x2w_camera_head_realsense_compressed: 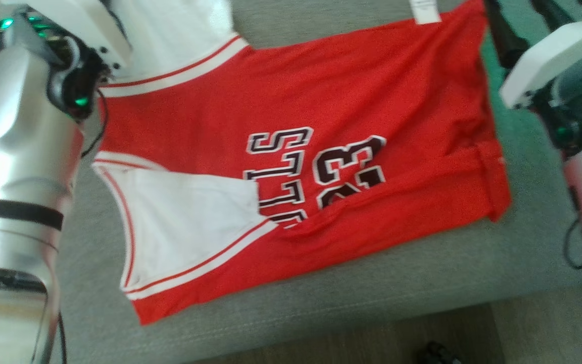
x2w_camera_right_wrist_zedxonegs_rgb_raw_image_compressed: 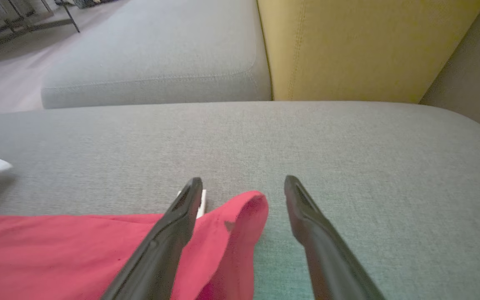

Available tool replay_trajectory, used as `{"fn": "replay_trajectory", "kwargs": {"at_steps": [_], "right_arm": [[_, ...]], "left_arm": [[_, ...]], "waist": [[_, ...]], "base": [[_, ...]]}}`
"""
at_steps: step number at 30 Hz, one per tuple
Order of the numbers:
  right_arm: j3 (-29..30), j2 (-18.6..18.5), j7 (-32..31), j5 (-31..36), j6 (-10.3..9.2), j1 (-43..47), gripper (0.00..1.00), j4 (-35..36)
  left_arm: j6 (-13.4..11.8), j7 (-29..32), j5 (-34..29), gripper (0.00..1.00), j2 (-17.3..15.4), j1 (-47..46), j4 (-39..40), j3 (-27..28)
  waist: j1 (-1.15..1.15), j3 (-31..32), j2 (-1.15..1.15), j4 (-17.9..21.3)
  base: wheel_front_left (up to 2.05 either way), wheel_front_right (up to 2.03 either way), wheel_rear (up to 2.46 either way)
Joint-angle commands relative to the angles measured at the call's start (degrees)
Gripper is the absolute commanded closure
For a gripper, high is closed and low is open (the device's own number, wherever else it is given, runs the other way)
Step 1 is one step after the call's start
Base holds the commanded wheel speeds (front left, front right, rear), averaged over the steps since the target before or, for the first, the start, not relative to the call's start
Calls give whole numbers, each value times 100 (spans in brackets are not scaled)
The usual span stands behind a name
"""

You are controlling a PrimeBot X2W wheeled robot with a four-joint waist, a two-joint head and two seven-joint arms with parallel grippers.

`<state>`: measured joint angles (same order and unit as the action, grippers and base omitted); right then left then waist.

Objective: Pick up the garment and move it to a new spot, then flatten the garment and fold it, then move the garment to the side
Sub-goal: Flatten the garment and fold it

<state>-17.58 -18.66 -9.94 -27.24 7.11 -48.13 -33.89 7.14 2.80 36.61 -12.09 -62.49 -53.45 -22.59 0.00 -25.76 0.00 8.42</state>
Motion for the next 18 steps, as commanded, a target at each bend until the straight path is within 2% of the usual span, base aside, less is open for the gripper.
{"fn": "replay_trajectory", "kwargs": {"at_steps": [1,7,13,18], "right_arm": [[-95,-142,-87,-52,37,-123,0,20],[-368,-495,-432,-373,37,-444,0,-667],[-626,-661,-602,-634,37,-677,0,-1228],[-828,-662,-563,-883,37,-786,0,-1501]], "left_arm": [[34,-80,69,100,-202,-60,276,56],[34,-120,388,100,-147,125,825,-265],[35,-101,580,100,-219,188,1113,-461],[35,-105,664,100,-284,188,1183,-536]], "waist": [[0,-18,0,-232],[0,-94,0,-517],[0,-173,0,-620],[0,-217,0,-641]], "base": [[0,0,0],[0,0,0],[0,0,0],[0,0,0]]}}
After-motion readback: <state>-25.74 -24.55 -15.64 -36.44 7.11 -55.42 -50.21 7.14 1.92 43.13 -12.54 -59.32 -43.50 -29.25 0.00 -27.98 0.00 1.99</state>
